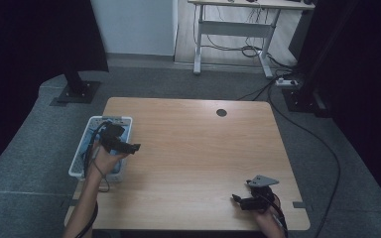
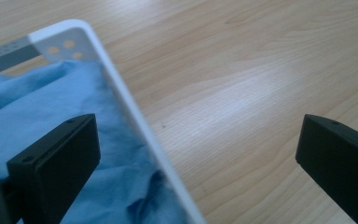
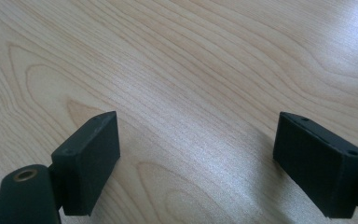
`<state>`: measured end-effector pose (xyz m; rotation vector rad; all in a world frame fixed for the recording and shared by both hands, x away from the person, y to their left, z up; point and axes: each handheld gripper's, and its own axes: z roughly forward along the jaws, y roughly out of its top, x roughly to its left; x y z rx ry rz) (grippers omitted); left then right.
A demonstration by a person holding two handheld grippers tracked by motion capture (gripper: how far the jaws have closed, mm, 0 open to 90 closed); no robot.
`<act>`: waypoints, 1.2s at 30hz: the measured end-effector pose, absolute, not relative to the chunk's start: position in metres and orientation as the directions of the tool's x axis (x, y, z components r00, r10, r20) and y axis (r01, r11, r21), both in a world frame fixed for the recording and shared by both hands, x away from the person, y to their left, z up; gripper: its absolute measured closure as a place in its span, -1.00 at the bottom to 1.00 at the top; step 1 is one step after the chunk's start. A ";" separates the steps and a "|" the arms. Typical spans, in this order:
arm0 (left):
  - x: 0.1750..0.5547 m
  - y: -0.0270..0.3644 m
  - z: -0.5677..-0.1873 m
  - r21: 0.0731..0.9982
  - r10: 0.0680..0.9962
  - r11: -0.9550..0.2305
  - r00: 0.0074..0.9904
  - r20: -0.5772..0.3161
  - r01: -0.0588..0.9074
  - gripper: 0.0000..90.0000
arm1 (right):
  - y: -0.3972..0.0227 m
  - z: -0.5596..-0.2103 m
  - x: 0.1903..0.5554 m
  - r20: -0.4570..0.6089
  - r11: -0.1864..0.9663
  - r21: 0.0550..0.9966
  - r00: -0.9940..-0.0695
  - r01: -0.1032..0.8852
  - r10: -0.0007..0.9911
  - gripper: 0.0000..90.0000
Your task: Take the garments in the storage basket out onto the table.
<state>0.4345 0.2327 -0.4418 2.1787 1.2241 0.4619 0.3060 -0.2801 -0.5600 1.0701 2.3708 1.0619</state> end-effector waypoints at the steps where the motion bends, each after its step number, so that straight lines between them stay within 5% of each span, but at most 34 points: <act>1: 0.436 0.235 -0.442 0.641 0.858 -0.403 0.513 0.016 0.654 -1.00 | -0.280 -0.560 0.306 0.005 0.440 0.745 -0.663 0.502 0.748 -0.69; 36: 0.473 0.299 -0.498 0.477 0.950 -0.296 0.308 0.054 0.828 -1.00 | -0.280 -0.560 0.306 0.004 0.441 0.744 -0.663 0.502 0.748 -0.69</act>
